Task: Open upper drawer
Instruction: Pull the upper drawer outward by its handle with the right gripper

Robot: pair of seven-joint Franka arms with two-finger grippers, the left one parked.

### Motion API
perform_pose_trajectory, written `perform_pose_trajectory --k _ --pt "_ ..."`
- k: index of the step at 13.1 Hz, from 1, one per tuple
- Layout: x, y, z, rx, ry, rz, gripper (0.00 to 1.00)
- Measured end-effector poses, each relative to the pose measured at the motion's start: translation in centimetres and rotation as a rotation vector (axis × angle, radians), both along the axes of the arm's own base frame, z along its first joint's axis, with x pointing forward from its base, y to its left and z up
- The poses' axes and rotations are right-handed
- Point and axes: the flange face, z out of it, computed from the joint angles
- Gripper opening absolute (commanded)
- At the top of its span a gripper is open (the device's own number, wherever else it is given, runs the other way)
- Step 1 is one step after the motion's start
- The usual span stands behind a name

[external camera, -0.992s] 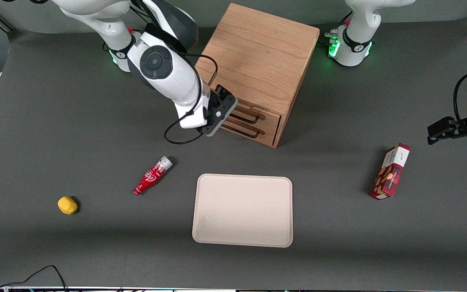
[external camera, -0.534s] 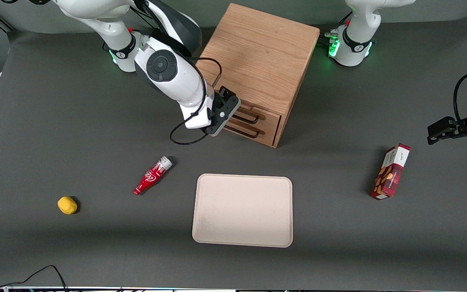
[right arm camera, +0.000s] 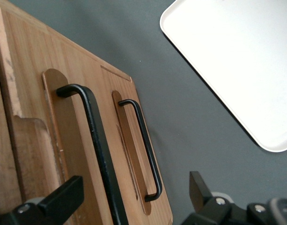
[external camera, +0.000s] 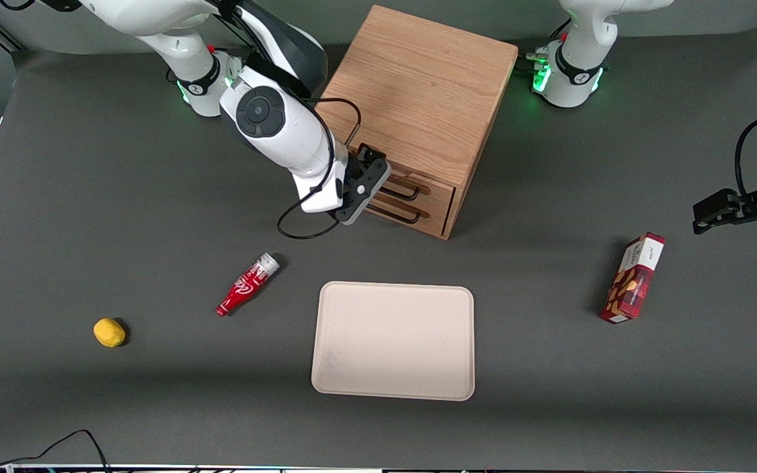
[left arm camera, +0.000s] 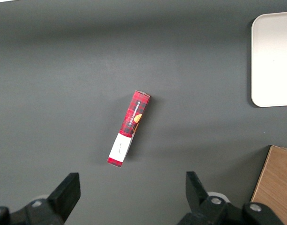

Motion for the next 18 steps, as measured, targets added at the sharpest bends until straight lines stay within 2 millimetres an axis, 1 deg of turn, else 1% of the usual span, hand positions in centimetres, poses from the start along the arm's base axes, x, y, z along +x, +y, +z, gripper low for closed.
perform_pose_trajectory --k 4,6,11,18 --pt "0.7 -0.5 -0.3 0.006 0.006 -0.005 1.00" --pt "0.9 -0.7 -1.0 0.003 0.015 -0.004 1.00" --pt "2.1 -1.6 -0.1 0.004 0.010 -0.008 1.00" --pt "2.5 -1.7 -0.6 0.010 0.011 0.003 1.00"
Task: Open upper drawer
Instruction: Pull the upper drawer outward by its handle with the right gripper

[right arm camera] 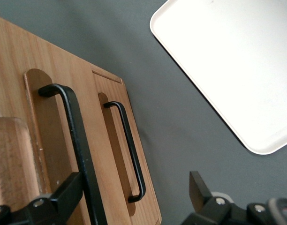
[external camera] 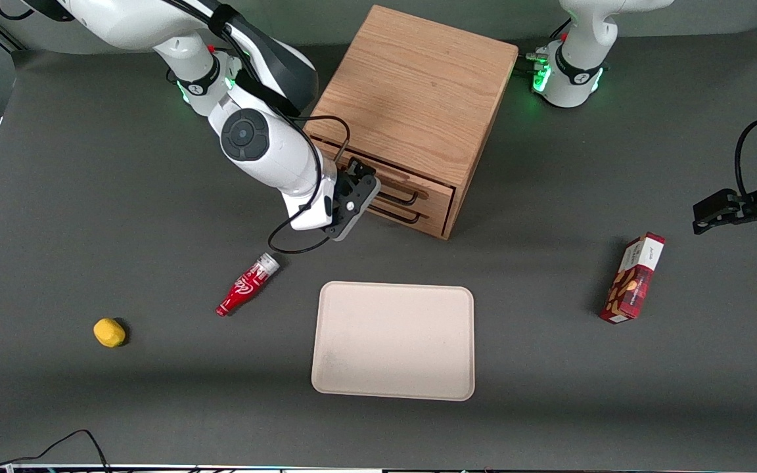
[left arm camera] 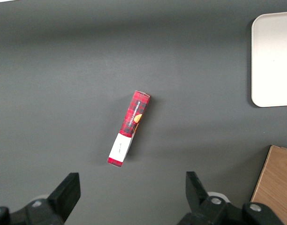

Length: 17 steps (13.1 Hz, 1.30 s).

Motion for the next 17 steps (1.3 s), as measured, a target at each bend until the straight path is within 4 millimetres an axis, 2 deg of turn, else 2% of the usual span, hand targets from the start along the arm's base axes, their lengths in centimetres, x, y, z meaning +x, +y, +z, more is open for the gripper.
perform_pose_trajectory --k 6,8,12,17 --pt "1.1 -0.1 -1.8 0.012 -0.016 -0.007 1.00" --pt "1.8 -0.5 -1.9 0.011 -0.036 -0.011 1.00" --pt "3.5 -1.5 -1.9 0.017 -0.056 -0.010 1.00" --pt "6.7 -3.8 -2.1 0.026 -0.084 -0.020 1.00"
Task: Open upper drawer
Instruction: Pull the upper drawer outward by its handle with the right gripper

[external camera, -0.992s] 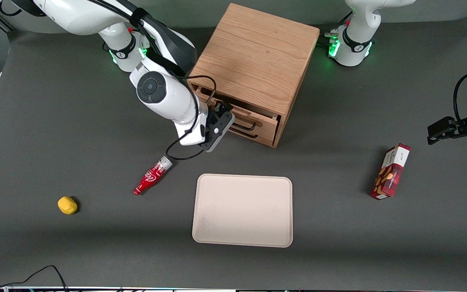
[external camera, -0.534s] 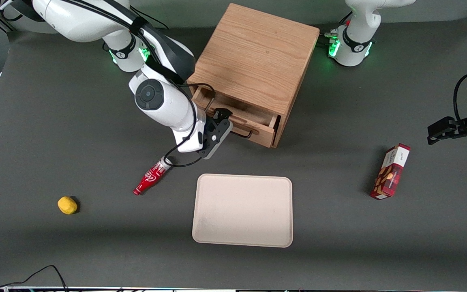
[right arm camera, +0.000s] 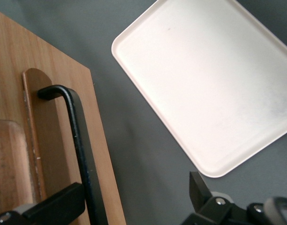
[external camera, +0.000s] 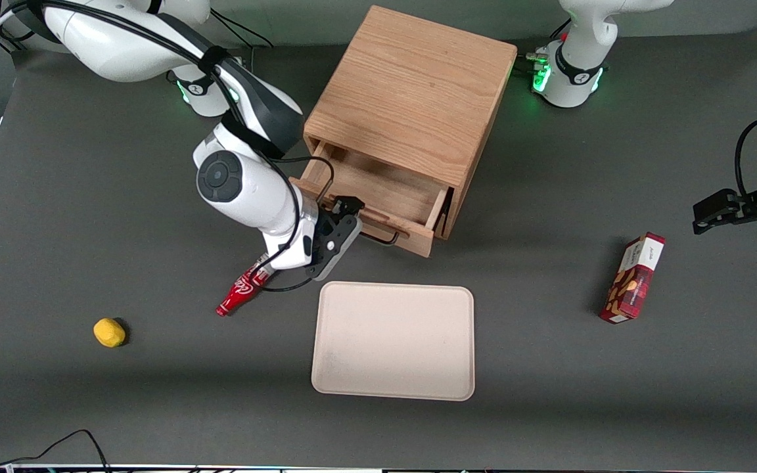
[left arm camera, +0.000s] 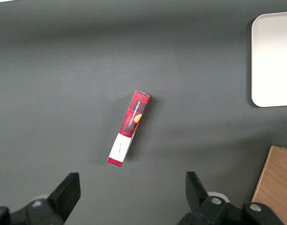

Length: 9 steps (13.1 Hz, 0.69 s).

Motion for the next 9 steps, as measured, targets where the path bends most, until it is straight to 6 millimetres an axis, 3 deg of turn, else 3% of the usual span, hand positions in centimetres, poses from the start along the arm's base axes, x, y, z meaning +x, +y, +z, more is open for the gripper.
perform_pose_trajectory --k 9 --pt "4.2 -3.5 0.3 -0.020 -0.072 -0.019 1.00"
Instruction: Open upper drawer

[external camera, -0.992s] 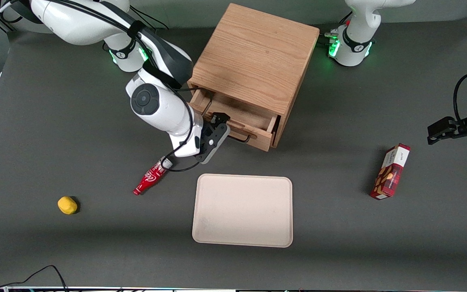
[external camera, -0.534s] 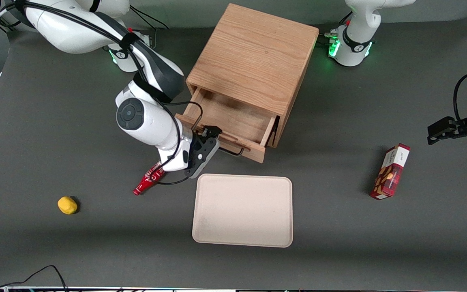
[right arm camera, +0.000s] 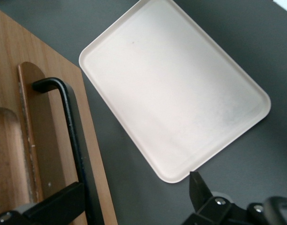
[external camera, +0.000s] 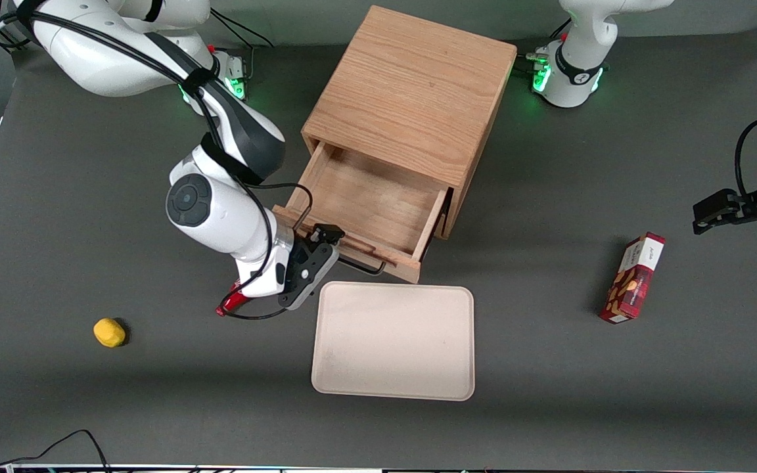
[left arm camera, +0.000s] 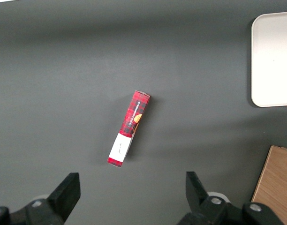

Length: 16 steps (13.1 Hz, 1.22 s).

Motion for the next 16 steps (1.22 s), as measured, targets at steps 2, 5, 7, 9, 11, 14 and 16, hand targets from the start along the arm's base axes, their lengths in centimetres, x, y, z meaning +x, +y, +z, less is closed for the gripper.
perform_pose_trajectory --k 2,5,7,9,11,14,16 --pt "0.5 -0.6 0.0 -0.005 -0.008 -0.003 1.00" --pt "1.3 -1.5 0.0 -0.012 -0.021 -0.003 1.00" --pt "1.7 -1.7 0.0 -0.010 -0.025 -0.002 1.00" --pt "1.9 -1.8 -0.1 -0.007 -0.027 -0.003 1.00" --pt "2.2 -2.0 0.0 -0.007 -0.032 0.002 1.00" --pt "2.7 -2.7 -0.1 -0.012 -0.038 0.003 1.00" --pt "2.8 -3.1 0.2 -0.028 -0.013 0.006 1.00"
